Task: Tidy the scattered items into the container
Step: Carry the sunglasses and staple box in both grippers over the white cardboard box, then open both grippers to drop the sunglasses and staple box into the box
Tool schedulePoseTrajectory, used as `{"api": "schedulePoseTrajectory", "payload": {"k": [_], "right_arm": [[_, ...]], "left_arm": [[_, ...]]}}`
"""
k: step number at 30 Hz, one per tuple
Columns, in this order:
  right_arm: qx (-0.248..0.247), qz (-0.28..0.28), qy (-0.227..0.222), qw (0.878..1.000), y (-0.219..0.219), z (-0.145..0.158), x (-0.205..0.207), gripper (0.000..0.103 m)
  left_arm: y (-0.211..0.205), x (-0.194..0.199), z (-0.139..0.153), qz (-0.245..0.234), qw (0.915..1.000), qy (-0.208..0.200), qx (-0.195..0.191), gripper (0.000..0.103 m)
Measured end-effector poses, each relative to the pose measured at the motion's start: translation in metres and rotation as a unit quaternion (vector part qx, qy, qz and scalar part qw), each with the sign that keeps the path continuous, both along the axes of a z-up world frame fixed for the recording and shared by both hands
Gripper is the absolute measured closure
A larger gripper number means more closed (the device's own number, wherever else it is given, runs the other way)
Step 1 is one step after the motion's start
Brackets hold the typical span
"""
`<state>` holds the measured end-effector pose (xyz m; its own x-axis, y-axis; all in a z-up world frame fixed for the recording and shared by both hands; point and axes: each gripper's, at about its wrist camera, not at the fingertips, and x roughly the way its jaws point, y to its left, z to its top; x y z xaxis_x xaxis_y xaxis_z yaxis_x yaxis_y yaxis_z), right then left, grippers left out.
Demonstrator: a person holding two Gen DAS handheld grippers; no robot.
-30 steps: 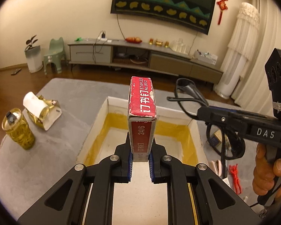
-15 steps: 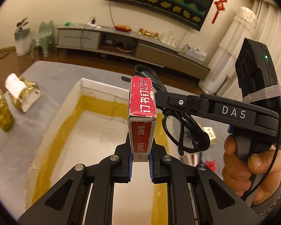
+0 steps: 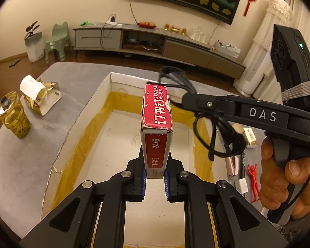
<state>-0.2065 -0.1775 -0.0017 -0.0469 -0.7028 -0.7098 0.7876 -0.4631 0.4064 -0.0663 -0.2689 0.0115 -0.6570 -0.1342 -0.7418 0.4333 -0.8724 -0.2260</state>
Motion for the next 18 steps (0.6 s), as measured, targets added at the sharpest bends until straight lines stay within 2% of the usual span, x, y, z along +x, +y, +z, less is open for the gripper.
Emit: {"api": "schedulePoseTrajectory", "payload": {"k": [4,8,13,18], "right_arm": [[0.013,0.01,-0.002,1.0,-0.007,-0.009,0.008,0.065],[0.024,0.009,-0.007,1.0,-0.007,-0.016,0.01,0.065],[0.035,0.006,-0.005,0.999,-0.006,-0.023,0.008,0.063],[0.037,-0.005,0.0,0.999,-0.001,-0.023,0.007,0.062]], "left_arm": [[0.0,-0.006,0.0,-0.003,0.9994,0.009,0.032,0.089],[-0.003,-0.006,0.002,0.014,0.9996,0.008,0.022,0.089],[-0.011,0.0,0.002,0.045,0.9989,-0.003,-0.01,0.089],[-0.018,-0.002,-0.012,0.045,0.9986,-0.021,0.016,0.088]]}}
